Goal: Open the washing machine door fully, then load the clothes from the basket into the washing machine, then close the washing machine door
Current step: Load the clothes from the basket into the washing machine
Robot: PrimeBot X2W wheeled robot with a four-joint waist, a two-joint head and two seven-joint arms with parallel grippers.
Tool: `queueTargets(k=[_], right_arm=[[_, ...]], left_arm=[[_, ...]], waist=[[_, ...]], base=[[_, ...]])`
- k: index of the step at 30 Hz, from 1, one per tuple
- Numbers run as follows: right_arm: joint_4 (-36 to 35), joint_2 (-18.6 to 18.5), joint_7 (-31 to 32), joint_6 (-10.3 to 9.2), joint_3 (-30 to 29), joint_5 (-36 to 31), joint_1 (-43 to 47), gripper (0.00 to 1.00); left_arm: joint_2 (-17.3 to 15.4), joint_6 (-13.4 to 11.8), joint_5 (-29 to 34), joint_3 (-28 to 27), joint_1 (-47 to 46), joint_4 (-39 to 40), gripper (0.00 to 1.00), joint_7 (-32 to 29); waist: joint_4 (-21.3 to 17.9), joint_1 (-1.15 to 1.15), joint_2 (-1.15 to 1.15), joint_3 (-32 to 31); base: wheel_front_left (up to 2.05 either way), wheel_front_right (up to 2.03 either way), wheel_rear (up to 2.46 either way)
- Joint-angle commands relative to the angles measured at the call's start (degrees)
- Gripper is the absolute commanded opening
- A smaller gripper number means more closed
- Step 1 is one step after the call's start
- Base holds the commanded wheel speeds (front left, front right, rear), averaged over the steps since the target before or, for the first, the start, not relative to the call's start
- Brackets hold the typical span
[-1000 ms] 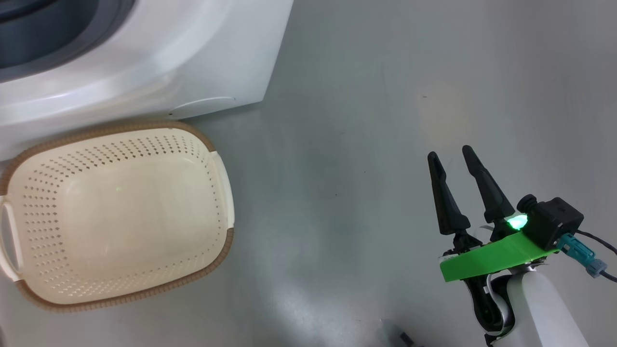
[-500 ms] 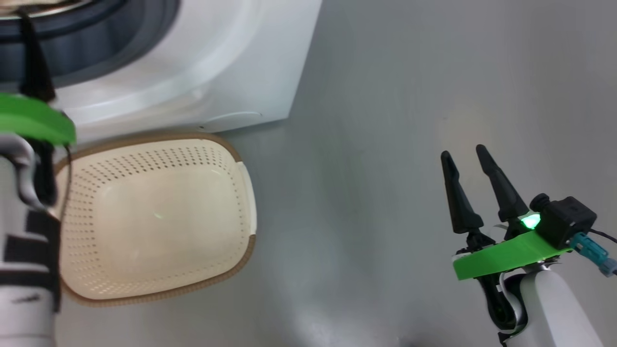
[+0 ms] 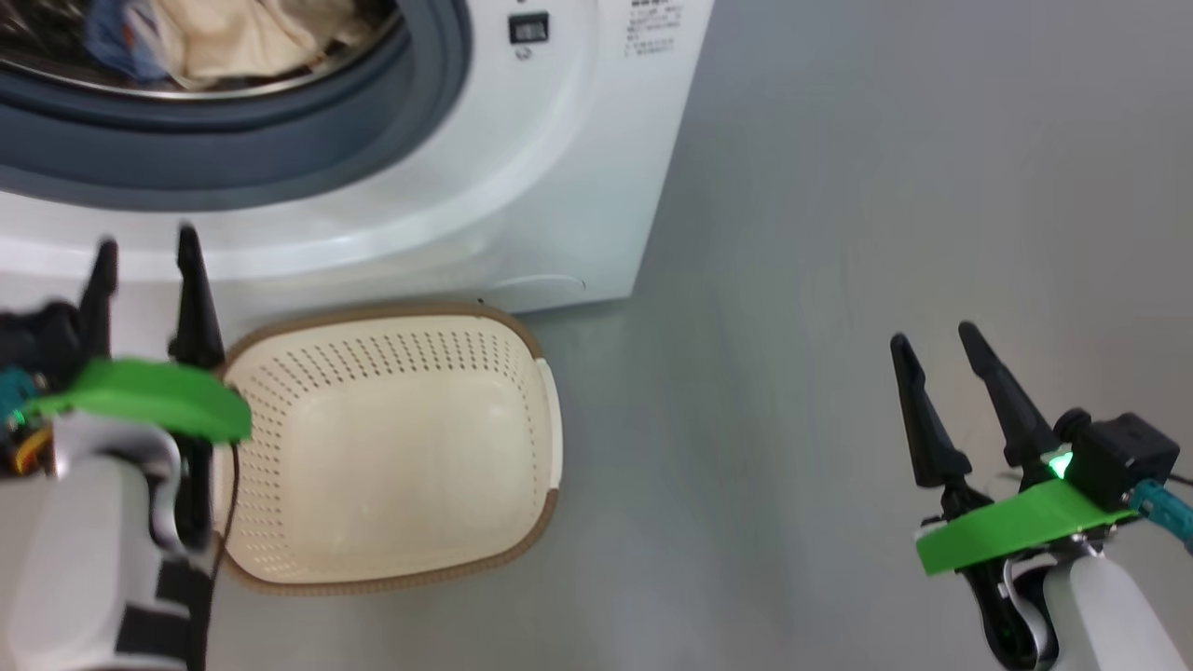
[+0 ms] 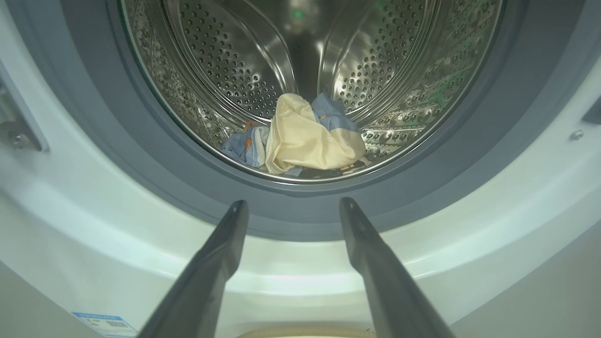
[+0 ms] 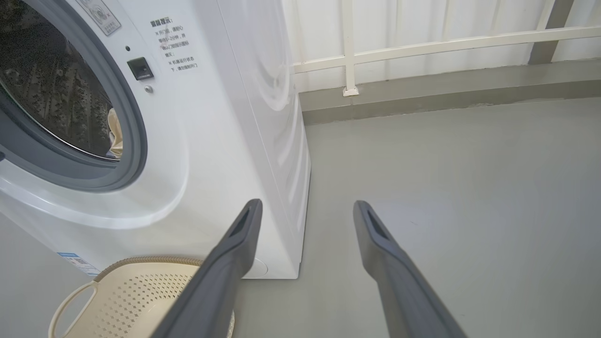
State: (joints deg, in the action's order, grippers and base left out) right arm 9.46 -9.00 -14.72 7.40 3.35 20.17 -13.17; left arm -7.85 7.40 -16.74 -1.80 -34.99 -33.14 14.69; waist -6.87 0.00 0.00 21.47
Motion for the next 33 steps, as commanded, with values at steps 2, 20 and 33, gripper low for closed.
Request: queueTargets(k=[2,20,33], right_arm=[[-0.9,-0.7,-0.3,0.09,1.1,-0.7,1.9,1.0],[-0.6,-2.9,-0.3,0.09,-0.9,-0.3,11.2,1.0],[-1.2,-3.0,-0.3,0.09,-2.8,-0.4,15.1,1.0]], left_arm=[[-1.7,0.1,0.8,-1.7,2.8,2.3,1.0,0.3],[1.2,0.1,3.4,-5.1,24.2,13.1,1.0,0.3],[1.8,0.1,4.2,-4.9,32.4,19.7,1.0,0.3]], waist=[[2.2,0.0,0.0,-3.8],[6.0,0.0,0.0,-14.6],[7.8,0.0,0.0,-17.7]], base=[[0.0,0.0,0.0],[0.0,0.0,0.0],[0.0,0.0,0.0]])
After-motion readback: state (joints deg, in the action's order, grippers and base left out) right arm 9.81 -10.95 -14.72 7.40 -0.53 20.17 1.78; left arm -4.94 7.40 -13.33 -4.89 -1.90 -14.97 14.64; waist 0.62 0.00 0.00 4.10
